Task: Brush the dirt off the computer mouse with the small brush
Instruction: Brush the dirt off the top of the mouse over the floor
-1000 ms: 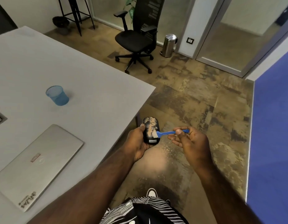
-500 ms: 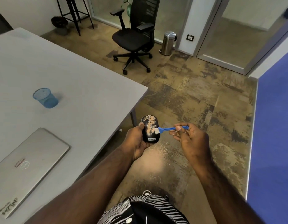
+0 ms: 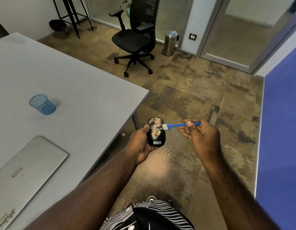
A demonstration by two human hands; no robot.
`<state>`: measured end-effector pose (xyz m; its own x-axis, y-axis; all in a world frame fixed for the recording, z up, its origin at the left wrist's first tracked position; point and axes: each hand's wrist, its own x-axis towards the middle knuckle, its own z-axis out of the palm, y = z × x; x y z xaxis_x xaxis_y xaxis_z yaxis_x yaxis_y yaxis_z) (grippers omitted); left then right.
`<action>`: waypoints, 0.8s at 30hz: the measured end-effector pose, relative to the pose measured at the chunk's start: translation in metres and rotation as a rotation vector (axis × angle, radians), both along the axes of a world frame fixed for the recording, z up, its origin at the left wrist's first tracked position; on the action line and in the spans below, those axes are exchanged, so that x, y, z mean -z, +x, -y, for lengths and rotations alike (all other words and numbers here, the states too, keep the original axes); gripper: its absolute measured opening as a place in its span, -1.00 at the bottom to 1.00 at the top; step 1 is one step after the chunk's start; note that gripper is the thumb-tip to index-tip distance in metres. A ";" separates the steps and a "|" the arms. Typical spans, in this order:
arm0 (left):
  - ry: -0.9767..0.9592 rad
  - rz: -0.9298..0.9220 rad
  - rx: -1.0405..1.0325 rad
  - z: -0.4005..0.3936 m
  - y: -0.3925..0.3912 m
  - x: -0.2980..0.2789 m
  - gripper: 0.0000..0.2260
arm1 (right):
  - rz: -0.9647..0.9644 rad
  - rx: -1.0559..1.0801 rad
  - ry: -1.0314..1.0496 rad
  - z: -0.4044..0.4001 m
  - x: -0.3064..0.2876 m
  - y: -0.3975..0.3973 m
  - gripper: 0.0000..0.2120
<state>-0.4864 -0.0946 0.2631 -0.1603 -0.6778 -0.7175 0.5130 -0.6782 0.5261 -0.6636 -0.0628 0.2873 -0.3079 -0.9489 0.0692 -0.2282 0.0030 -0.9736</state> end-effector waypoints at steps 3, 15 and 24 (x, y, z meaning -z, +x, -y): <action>-0.010 0.007 0.024 -0.001 -0.002 0.001 -0.69 | -0.061 -0.002 0.005 0.000 0.002 0.002 -0.78; -0.019 -0.001 0.058 -0.008 -0.005 0.000 -0.73 | -0.172 0.068 0.030 0.003 -0.002 0.000 -0.88; -0.017 -0.002 0.055 -0.011 -0.003 -0.003 -0.73 | -0.248 0.085 0.041 0.008 -0.008 -0.001 -0.87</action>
